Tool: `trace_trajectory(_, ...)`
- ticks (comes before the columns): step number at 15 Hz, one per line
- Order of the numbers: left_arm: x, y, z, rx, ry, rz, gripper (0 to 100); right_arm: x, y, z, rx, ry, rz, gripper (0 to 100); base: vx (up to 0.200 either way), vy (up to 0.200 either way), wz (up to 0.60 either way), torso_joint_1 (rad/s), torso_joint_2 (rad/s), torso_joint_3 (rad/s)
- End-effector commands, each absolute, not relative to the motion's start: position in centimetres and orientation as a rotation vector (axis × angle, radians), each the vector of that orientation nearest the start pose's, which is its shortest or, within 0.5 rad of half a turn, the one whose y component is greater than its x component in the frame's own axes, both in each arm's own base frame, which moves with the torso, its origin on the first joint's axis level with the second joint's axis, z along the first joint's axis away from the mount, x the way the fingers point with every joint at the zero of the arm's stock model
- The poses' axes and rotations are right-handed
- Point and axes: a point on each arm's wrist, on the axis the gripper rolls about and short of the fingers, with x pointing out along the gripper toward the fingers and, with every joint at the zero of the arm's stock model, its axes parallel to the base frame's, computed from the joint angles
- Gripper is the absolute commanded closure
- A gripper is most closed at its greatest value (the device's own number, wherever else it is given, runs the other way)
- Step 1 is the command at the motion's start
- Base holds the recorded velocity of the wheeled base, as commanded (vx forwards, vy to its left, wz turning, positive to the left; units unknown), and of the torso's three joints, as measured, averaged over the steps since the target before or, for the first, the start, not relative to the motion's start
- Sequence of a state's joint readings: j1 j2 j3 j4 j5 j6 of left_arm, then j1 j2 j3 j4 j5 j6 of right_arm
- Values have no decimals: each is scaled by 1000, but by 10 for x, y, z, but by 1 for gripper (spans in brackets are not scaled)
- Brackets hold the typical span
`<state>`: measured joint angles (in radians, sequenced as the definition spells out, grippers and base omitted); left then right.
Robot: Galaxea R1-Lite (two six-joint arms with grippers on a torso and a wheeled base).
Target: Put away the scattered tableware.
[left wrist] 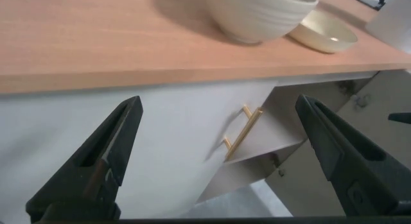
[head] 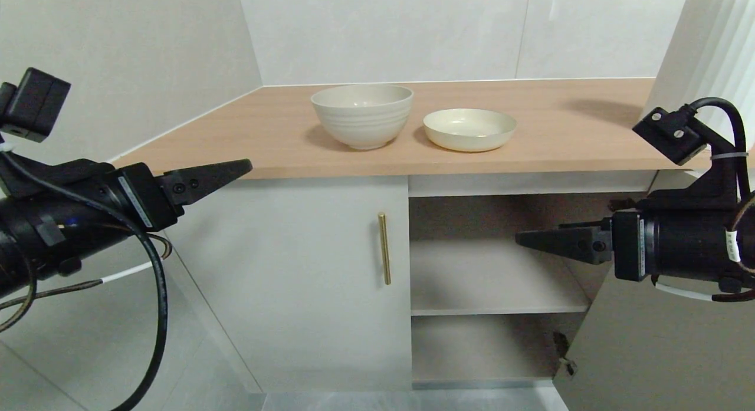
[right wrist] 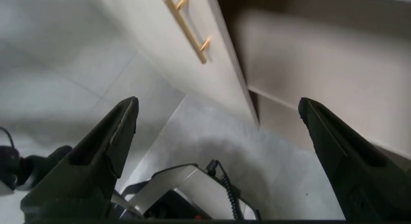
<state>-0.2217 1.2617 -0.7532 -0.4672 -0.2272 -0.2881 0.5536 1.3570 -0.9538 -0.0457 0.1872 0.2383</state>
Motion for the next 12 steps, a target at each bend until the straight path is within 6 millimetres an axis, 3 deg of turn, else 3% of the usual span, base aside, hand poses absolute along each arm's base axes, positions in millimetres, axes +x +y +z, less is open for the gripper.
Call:
trace_trajectory(1,194,-49,262,-284,108,-440,0,186,121,258,157,444,687,0,0,0,0,0,0,0)
trace_trajectory(5,198,-54,258,-283,132,-455,0,192,119,255,158,456,668,0,0,0,0,5,-32,-23)
trace_trajectory(9,205,-63,246,-279,188,-482,0,193,117,255,139,449,661,0,0,0,0,95,-276,-282)
trace_trajectory(12,211,-71,236,-275,235,-501,0,194,117,254,139,452,658,0,0,0,0,132,-540,-300)
